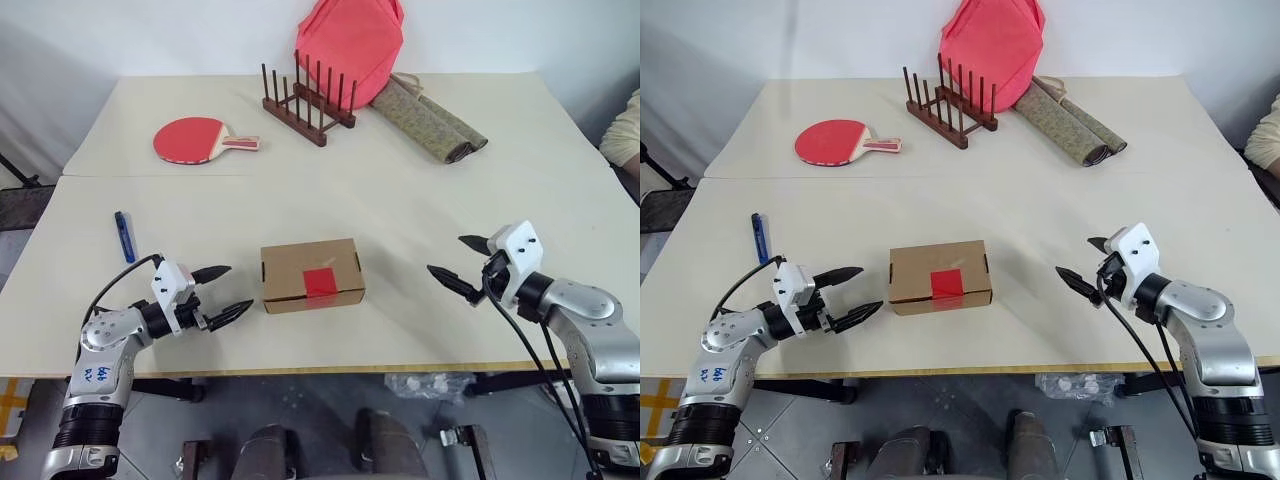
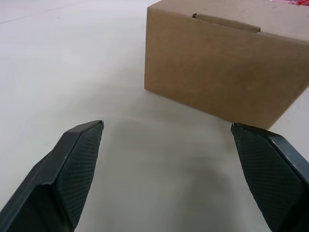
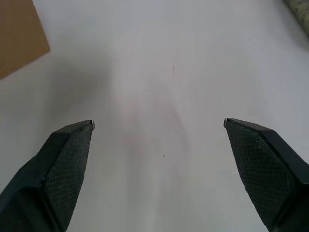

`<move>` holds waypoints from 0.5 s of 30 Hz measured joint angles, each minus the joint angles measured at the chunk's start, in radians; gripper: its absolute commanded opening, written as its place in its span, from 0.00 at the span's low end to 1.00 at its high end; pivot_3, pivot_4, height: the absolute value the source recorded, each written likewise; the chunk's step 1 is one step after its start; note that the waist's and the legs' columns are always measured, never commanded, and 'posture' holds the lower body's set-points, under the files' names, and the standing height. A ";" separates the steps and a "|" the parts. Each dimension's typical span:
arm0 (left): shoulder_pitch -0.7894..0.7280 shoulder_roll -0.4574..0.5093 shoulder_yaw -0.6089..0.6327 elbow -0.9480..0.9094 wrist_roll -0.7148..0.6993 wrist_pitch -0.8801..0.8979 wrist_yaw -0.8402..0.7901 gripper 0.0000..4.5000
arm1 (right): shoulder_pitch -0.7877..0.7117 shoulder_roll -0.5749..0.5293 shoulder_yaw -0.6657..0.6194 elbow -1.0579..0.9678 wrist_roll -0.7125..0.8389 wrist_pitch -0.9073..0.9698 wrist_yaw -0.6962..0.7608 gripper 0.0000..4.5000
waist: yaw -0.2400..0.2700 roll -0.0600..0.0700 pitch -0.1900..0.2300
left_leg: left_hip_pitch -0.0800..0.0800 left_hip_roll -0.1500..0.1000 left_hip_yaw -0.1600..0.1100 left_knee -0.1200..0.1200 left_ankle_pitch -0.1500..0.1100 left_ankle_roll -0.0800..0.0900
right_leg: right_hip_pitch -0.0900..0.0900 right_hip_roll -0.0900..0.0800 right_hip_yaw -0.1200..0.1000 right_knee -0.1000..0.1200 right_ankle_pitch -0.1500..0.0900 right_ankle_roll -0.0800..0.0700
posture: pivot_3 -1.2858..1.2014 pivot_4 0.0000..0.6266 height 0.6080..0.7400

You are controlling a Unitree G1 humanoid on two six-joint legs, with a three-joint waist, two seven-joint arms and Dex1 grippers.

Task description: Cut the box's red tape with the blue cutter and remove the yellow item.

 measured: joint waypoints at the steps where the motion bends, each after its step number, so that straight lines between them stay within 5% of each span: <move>1: 0.000 0.000 0.000 0.000 0.000 -0.001 -0.002 1.00 | 0.000 -0.001 0.000 0.000 0.000 0.002 -0.001 1.00 | 0.000 0.000 0.000 | 0.000 0.000 0.000 0.000 0.000 0.000 | 0.000 0.000 0.000 0.000 0.000 0.000 | 0.52 0.24 1.00; 13: -0.039 0.018 -0.004 -0.001 0.047 0.096 0.091 1.00 | 0.013 -0.014 -0.025 -0.098 0.018 0.109 -0.047 1.00 | 0.000 0.000 0.000 | 0.000 0.000 -0.001 0.000 0.000 0.000 | 0.001 0.000 -0.001 0.000 0.000 0.000 | 0.52 0.24 1.00; 15: -0.047 0.021 -0.008 -0.001 0.056 0.110 0.096 1.00 | 0.011 -0.016 -0.008 -0.109 0.016 0.113 -0.043 0.92 | 0.000 0.000 0.000 | 0.000 0.000 -0.001 0.000 0.000 0.000 | 0.001 0.000 -0.001 0.000 0.000 0.000 | 0.52 0.24 1.00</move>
